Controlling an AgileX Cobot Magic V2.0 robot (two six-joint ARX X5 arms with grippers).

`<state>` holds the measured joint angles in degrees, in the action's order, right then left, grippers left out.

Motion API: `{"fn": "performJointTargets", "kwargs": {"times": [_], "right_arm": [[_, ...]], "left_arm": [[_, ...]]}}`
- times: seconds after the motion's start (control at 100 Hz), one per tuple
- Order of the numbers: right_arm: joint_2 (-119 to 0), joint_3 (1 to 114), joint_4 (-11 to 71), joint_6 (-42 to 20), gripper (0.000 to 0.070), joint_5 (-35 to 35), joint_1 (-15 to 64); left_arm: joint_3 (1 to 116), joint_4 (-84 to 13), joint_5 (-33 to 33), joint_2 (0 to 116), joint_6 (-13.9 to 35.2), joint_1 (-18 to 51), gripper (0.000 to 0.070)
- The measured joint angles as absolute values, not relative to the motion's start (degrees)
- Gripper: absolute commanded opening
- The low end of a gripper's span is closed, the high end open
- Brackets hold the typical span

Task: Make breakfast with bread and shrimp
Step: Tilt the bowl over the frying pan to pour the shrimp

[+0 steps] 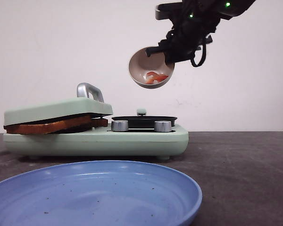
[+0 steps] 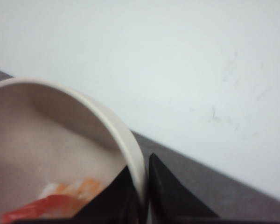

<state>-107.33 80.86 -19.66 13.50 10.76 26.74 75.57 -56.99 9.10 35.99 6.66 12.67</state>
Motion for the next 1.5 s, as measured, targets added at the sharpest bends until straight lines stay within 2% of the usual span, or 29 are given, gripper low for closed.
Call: {"fn": "performJointTargets", "kwargs": {"times": [0.22, 0.41, 0.9, 1.22, 1.5], "right_arm": [[-107.3, 80.9, -20.3, 20.9, 0.0001, 13.1, 28.2], [-107.3, 80.9, -24.3, 25.2, 0.0001, 15.0, 28.9], [-107.3, 80.9, -26.5, 35.8, 0.0001, 17.5, 30.8], [-107.3, 80.9, -26.7, 39.8, 0.0001, 17.9, 31.4], [-107.3, 80.9, -29.9, 42.4, 0.0001, 18.1, 31.4]], "left_arm": [[75.6, -57.2, 9.1, 36.0, 6.5, 12.7, 0.0], [75.6, -57.7, 9.1, 36.0, 6.5, 12.7, 0.0], [75.6, -57.7, 9.1, 36.0, 6.3, 12.7, 0.0], [75.6, -57.7, 9.1, 36.0, 4.0, 12.7, 0.0], [75.6, -57.7, 9.1, 36.0, 3.9, 12.7, 0.0]]}}
